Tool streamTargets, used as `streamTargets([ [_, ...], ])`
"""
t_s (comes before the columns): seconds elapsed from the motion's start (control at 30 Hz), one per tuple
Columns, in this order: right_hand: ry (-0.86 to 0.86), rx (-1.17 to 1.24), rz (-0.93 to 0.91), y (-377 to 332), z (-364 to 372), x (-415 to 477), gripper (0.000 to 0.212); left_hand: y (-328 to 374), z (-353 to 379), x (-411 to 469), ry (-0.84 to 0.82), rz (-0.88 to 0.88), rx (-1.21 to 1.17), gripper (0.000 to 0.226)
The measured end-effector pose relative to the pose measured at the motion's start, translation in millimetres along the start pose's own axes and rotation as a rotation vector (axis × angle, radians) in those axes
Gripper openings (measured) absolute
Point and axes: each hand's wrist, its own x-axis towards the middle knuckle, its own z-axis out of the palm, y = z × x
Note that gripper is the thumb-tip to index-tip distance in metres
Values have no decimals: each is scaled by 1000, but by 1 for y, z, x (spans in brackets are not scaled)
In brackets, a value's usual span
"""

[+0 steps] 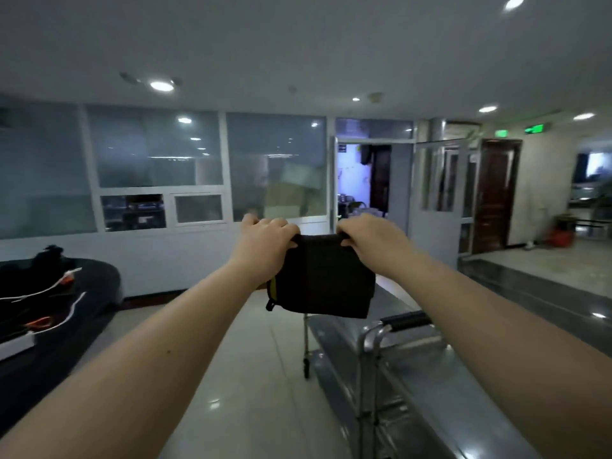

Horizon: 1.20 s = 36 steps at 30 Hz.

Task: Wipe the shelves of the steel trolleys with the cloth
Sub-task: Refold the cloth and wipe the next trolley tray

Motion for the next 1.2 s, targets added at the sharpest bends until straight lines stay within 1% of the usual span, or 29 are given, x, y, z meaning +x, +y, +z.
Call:
streamTargets([
  [0.07,-38,-69,67,37,8,-2,7,20,38,39,36,84,-59,19],
  [0.23,-61,-174,219,124,20,0,11,68,112,128,152,233,-256,15],
  [0.4,-92,-278,391,184,31,5,9,111,163,208,142,345,-425,20],
  [0.53,-109,-345,557,212,46,-6,7,151,203,242,160,450,-548,21],
  [0.63,-94,-412,667,220,56,-25,7,183,223,260,135,558,-563,22],
  [0.73,-103,-483,843,222,71,-45,10,216,242,275,135,694,-648,24],
  [0.83,-110,-518,1010,217,87,-68,10,242,261,274,160,836,-718,24],
  [0.97,-145,-551,1135,198,123,-100,13,277,299,246,144,956,-862,22],
  [1.07,-193,-549,1255,177,164,-138,12,308,337,201,32,1017,-986,23],
  [1.2,-182,-450,1438,149,228,-197,15,346,394,123,-168,1053,-1133,24],
])
